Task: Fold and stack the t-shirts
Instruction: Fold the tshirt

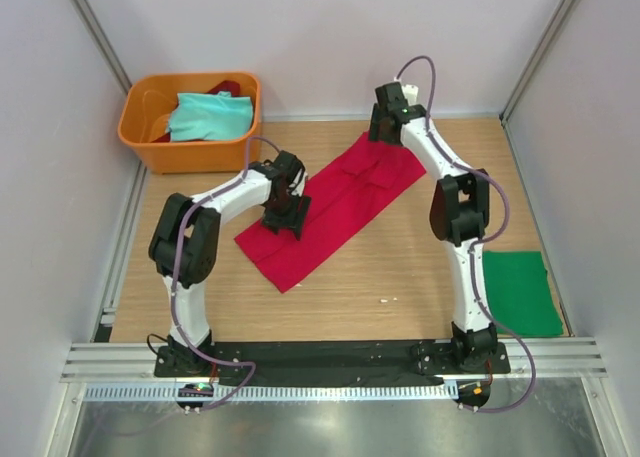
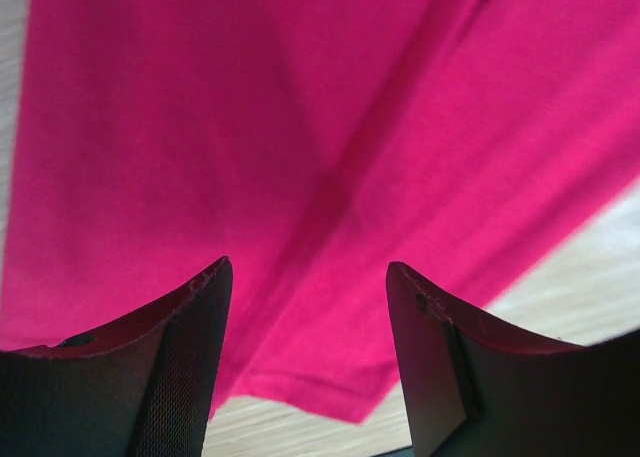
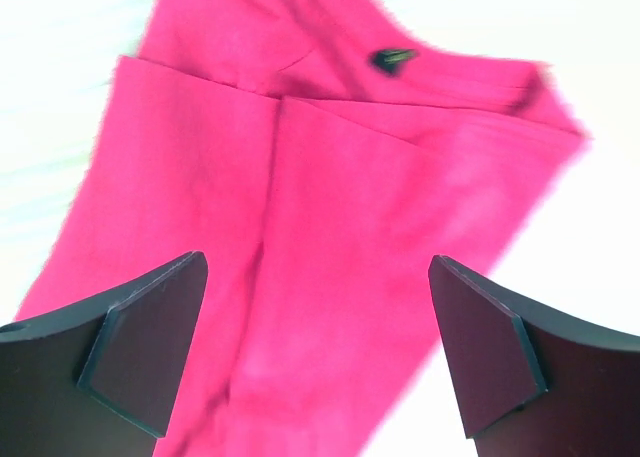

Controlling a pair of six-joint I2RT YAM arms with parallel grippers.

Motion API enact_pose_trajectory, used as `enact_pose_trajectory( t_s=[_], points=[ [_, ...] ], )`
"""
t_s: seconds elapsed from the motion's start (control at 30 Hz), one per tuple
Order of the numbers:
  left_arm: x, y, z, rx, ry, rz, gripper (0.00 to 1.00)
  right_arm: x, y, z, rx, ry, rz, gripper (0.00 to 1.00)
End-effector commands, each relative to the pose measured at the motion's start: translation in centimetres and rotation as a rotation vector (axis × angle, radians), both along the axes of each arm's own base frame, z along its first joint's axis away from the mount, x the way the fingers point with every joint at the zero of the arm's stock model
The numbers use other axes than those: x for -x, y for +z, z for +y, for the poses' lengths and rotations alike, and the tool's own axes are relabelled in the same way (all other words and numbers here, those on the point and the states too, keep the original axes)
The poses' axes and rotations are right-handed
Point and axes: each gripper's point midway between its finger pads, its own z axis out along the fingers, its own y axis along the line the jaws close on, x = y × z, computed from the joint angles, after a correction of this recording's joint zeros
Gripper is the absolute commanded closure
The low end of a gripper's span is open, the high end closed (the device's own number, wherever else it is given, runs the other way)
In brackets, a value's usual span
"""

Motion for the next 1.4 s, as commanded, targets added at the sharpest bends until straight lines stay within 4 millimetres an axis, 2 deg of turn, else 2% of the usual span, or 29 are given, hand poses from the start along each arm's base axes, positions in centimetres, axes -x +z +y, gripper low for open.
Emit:
enact_pose_trajectory(
  t_s=[0.0,0.07,0.17,0.2,0.23,0.3,0.33,0.37,0.47,0.6,0.63,0.7,0.73,0.77,0.8,0.83,0.87,0.9,0.93,0.97,1.0,1.03,1.07,1.1,1.17,1.2,1.27,1.3,1.37],
  points=[
    [-0.9,-1.1,0.4,-0.061,0.038,-0.028,0.36,3.1,13.9,-2.8,0.018,-0.053,-0.179,0.0],
    [0.0,-2.7,0.8,-0.09,0.03,0.02,0.36,5.9,13.8,-4.1,-0.041,-0.038,-0.093,0.0],
    [1.8,-4.1,1.0,-0.109,0.025,0.09,0.37,9.1,11.8,-4.9,-0.159,-0.038,0.035,0.0],
    [2.4,-4.3,0.8,-0.106,0.032,0.114,0.37,10.3,12.4,-5.7,-0.168,-0.058,0.043,0.0],
    [3.2,-4.7,0.9,-0.116,0.033,0.139,0.37,11.4,11.1,-6.0,-0.154,-0.059,0.08,0.0],
    [4.5,-5.3,0.2,-0.123,0.038,0.169,0.38,12.4,10.7,-6.8,-0.127,-0.077,0.081,0.0],
    [5.3,-5.3,-0.3,-0.121,0.034,0.194,0.38,12.6,11.6,-6.8,-0.129,-0.07,0.04,0.0],
    [5.9,-5.3,-0.9,-0.114,0.032,0.208,0.39,13.4,10.3,-7.1,-0.121,-0.073,0.069,0.0],
    [8.7,-5.4,-4.7,-0.058,0.021,0.268,0.39,14.1,9.6,-7.6,-0.108,-0.073,0.083,0.0],
    [13.6,-4.4,-11.4,0.089,0.046,0.382,0.39,13.8,8.8,-7.7,-0.073,-0.023,0.103,0.0],
    [14.7,-3.9,-14.2,0.155,0.058,0.376,0.39,13.6,8.4,-7.8,-0.066,-0.018,0.101,0.0],
    [16.3,-2.6,-17.6,0.256,0.06,0.408,0.39,12.5,8.1,-7.6,-0.059,0.002,0.075,0.0],
    [16.9,-1.2,-20.4,0.344,0.024,0.389,0.39,12.0,8.2,-7.6,-0.054,0.003,0.064,0.0],
    [17.4,0.0,-21.9,0.387,0.044,0.402,0.39,11.4,7.2,-7.5,-0.055,0.007,0.074,0.0],
    [17.3,0.9,-23.0,0.416,0.037,0.38,0.39,10.4,7.0,-7.1,-0.067,0.022,0.049,0.0],
    [17.3,3.2,-24.2,0.463,0.015,0.345,0.39,9.5,7.0,-6.0,-0.111,0.058,0.036,0.0],
    [17.0,4.2,-24.4,0.482,0.017,0.319,0.39,8.7,6.4,-5.4,-0.127,0.067,0.038,0.0],
    [16.4,4.9,-24.2,0.483,0.032,0.273,0.38,8.1,4.5,-4.5,-0.133,0.08,0.075,0.0],
    [16.1,5.7,-23.6,0.48,0.039,0.24,0.38,6.8,5.2,-3.6,-0.14,0.098,0.052,0.0],
    [15.3,8.1,-22.8,0.511,0.045,0.182,0.37,6.3,4.8,-2.9,-0.134,0.111,0.061,0.0],
    [14.5,8.9,-21.5,0.49,0.054,0.127,0.36,5.9,3.5,-1.3,-0.117,0.149,0.085,0.03],
    [14.0,9.6,-20.5,0.485,0.067,0.098,0.36,5.1,4.2,-0.4,-0.116,0.169,0.055,0.04],
    [12.8,12.4,-18.9,0.53,0.092,0.043,0.36,4.8,4.1,0.4,-0.104,0.186,0.046,0.08],
    [12.3,13.2,-17.6,0.527,0.112,0.02,0.36,4.3,3.6,1.4,-0.093,0.207,0.033,0.09],
    [10.8,14.5,-14.8,0.534,0.174,-0.04,0.35,3.7,3.2,1.6,-0.076,0.203,0.024,0.12],
    [9.8,16.6,-12.7,0.572,0.221,-0.085,0.34,3.5,2.8,1.7,-0.071,0.199,0.024,0.12],
    [9.0,16.8,-9.9,0.578,0.27,-0.104,0.34,3.2,1.6,2.0,-0.068,0.214,0.041,0.14],
    [8.0,18.0,-7.5,0.596,0.327,-0.139,0.33,3.0,1.2,2.3,-0.066,0.231,0.042,0.14],
    [8.0,17.6,-5.5,0.592,0.345,-0.133,0.33,2.9,-0.5,3.0,-0.033,0.266,0.067,0.14]
  ],
)
